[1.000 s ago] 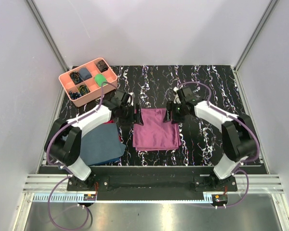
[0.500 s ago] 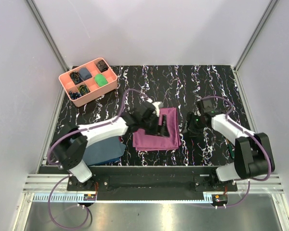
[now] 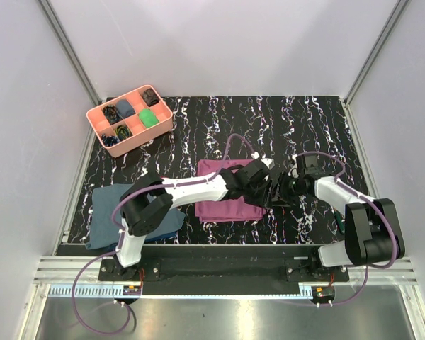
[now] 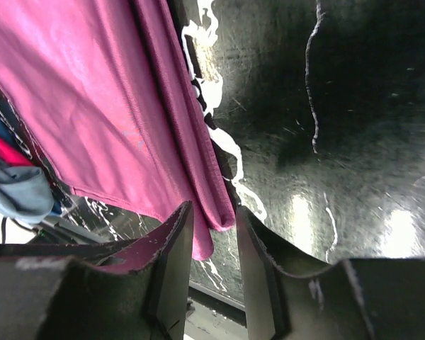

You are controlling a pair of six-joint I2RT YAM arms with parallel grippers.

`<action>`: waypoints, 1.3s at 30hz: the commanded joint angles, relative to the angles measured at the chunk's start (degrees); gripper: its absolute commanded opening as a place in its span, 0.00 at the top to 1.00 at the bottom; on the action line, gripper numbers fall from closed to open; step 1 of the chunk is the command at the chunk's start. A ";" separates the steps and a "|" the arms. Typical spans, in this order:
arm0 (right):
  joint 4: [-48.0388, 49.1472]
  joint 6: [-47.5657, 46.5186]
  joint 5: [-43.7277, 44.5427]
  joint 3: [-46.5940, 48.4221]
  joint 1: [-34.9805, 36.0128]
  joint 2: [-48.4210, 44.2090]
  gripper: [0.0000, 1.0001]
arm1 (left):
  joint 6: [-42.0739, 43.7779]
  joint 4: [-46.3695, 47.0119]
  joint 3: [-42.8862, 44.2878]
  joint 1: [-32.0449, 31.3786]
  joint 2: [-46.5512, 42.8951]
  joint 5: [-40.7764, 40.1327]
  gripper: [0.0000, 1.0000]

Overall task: Fold the napkin into a case and place the utensils inside
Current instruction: Fold the lower triangle-folded napkin at the center of the board.

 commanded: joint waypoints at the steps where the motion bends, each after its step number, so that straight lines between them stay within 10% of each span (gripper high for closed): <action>1: 4.74 0.71 -4.60 -1.17 -0.51 1.79 0.60 | -0.93 -5.32 3.49 -1.69 0.56 -7.59 0.57; 13: 7.29 1.68 -5.83 -3.01 -0.69 3.20 0.62 | -3.22 -7.87 5.16 -3.10 4.96 -8.03 0.54; 27: 8.17 1.15 -7.86 -3.19 -0.69 4.26 0.69 | -1.55 -8.49 5.96 -3.10 4.00 -11.46 0.98; 39: 9.40 1.50 -10.05 -3.80 -0.69 5.93 0.82 | -1.63 -9.10 4.20 -2.31 -0.93 -12.26 1.00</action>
